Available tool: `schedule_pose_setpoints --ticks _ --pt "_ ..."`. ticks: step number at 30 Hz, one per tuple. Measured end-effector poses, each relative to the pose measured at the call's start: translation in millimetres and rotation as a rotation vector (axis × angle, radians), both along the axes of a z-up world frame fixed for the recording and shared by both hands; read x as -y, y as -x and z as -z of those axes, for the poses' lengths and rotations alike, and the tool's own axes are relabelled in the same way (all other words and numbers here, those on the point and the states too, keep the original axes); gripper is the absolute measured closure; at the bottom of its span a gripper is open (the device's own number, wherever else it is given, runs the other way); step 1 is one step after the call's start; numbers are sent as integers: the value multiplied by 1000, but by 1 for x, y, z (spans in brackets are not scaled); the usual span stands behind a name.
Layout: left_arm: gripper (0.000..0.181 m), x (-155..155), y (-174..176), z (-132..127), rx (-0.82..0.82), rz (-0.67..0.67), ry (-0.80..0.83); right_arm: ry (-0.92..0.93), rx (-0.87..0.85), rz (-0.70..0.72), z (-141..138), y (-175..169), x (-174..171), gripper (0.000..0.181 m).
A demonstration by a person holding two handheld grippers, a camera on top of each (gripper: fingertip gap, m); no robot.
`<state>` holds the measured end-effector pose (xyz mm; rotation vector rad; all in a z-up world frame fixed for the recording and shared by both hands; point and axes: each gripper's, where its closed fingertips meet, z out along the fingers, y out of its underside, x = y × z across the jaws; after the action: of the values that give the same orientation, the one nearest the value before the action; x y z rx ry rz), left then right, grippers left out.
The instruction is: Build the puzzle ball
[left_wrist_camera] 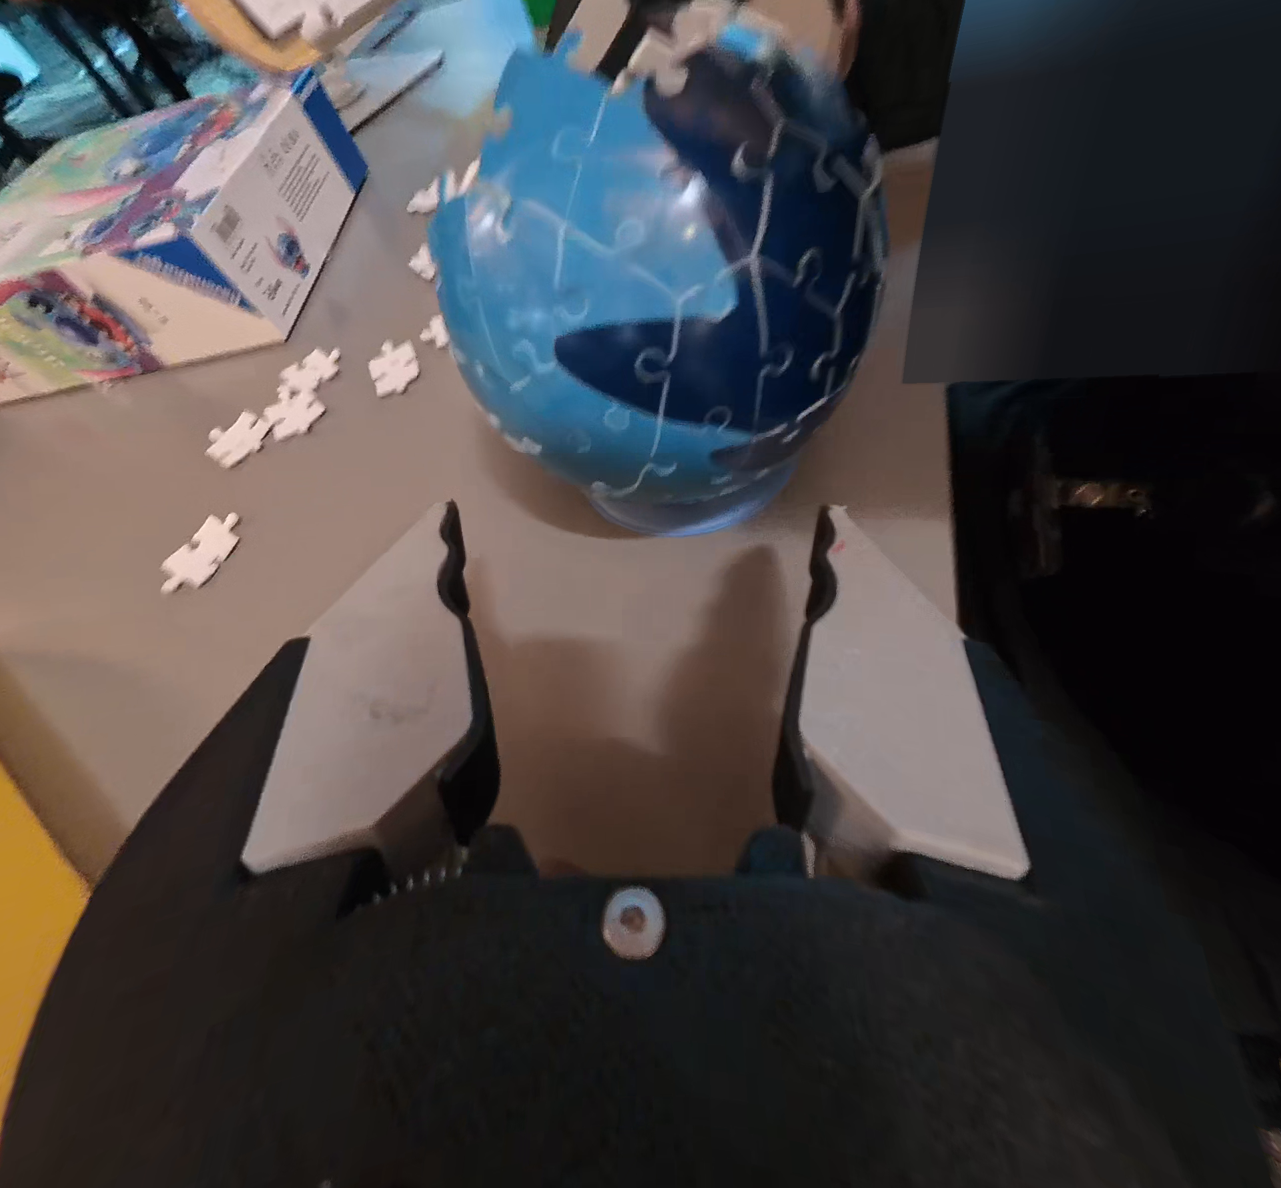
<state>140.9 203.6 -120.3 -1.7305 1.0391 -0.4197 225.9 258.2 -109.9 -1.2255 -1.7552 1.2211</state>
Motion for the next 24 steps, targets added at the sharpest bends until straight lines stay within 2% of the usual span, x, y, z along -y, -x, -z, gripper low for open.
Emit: schedule_pose_setpoints --ticks 2,5,14,24 --pt "91 2 -12 -9 48 50 -30 2 2 -5 0 2 2 75" --pt "86 -4 -14 -3 3 37 -33 -13 7 -18 1 2 5 75" --pt "86 -1 -25 -13 60 54 -66 -18 11 -37 2 1 11 78" --pt "88 28 -29 -29 198 95 -56 18 -27 35 -5 -10 -24 79"
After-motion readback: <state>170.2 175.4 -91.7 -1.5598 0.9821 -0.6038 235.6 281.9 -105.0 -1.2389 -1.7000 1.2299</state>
